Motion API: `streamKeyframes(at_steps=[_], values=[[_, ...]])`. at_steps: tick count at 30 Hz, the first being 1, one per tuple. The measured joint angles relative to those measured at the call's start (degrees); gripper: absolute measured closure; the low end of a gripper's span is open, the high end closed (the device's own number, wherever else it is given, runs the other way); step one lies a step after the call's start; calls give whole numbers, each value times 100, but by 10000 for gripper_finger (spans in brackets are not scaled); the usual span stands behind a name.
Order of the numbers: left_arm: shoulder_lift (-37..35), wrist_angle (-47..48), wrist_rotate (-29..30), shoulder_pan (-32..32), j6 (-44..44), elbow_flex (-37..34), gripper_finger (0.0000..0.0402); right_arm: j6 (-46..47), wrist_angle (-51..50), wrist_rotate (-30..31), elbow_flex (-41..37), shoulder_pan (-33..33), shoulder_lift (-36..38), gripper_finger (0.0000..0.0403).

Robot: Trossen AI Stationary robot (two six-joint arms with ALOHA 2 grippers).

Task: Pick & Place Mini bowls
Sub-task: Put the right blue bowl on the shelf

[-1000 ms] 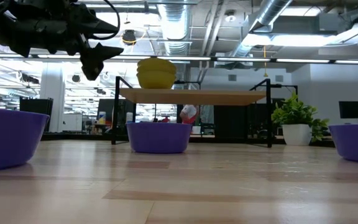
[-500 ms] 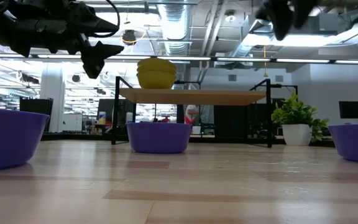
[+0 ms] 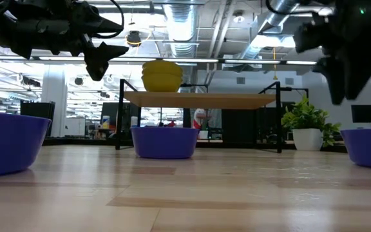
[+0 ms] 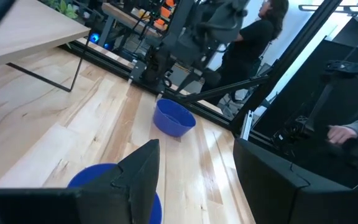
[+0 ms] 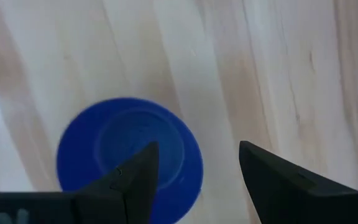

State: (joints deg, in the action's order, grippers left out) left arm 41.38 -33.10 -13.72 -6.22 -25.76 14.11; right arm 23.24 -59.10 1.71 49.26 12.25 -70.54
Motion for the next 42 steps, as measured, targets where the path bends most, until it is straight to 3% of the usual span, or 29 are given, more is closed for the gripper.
streamKeyframes(at_steps=[26, 42], values=[[-2, -79, 0, 2, -2, 0, 198, 1246, 794, -156, -1387, 0, 41, 192], [-2, -88, -1, 1, -2, 0, 198, 1173, 1197, -128, -1496, 2, 39, 322]])
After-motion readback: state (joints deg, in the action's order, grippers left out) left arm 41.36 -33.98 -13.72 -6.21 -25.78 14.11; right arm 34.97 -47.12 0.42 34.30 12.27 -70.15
